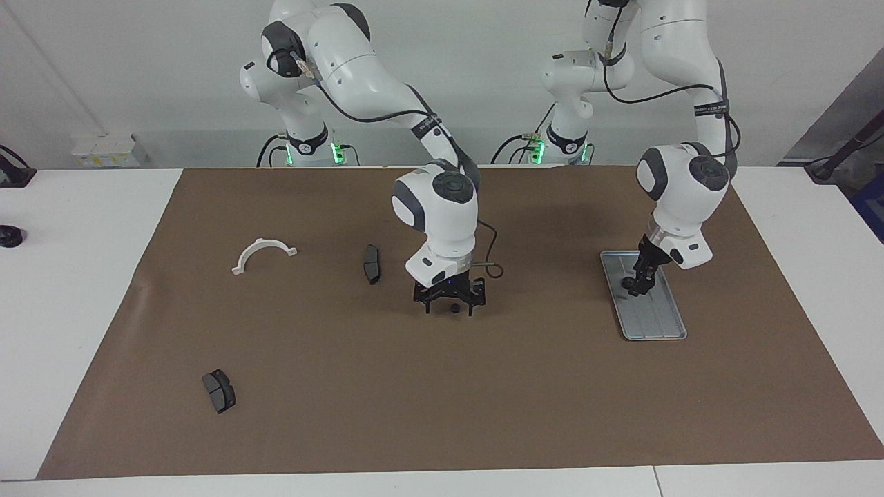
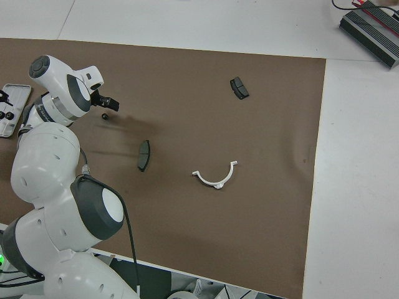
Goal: Place bearing gear from tray to pile
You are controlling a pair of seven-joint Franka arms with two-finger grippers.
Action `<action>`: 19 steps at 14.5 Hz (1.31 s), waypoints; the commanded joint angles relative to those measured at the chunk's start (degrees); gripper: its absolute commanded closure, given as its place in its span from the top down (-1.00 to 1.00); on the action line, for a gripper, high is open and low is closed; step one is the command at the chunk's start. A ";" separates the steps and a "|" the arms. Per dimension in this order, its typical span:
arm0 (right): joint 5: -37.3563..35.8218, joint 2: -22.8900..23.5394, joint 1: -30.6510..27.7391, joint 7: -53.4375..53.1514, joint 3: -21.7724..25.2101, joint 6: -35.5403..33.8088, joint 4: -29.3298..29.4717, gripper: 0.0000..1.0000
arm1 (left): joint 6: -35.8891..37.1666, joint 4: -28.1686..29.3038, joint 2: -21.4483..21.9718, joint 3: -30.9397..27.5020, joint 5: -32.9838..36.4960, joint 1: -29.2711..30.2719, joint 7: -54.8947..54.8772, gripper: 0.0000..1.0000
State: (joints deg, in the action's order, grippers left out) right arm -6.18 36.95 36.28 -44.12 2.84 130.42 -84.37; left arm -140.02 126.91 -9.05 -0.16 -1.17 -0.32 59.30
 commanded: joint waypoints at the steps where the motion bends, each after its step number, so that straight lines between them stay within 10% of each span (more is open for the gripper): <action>1: -1.29 -0.30 0.64 -0.62 0.06 -0.70 -0.09 0.63 | -3.33 1.76 -0.61 0.07 0.64 -0.04 1.26 0.36; 4: -1.12 -0.91 1.34 -0.45 -0.03 -1.04 -2.72 0.38 | -4.48 1.68 -1.23 0.07 0.64 -0.12 1.26 0.13; 7: -1.03 -1.79 1.25 -0.45 -0.38 -1.14 -4.66 0.27 | -3.60 1.06 -1.23 0.07 0.64 -0.21 0.82 -1.00; 19: -0.76 -1.44 0.99 -0.45 -0.38 4.57 -5.10 -0.04 | 30.92 -26.61 0.00 1.65 5.74 -5.29 -4.37 -1.00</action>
State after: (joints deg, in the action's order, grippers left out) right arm -6.18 36.62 37.78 -44.11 2.85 133.12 -87.53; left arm -113.28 104.21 -8.38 1.91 3.47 -2.39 55.84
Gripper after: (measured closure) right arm 0.520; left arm 0.656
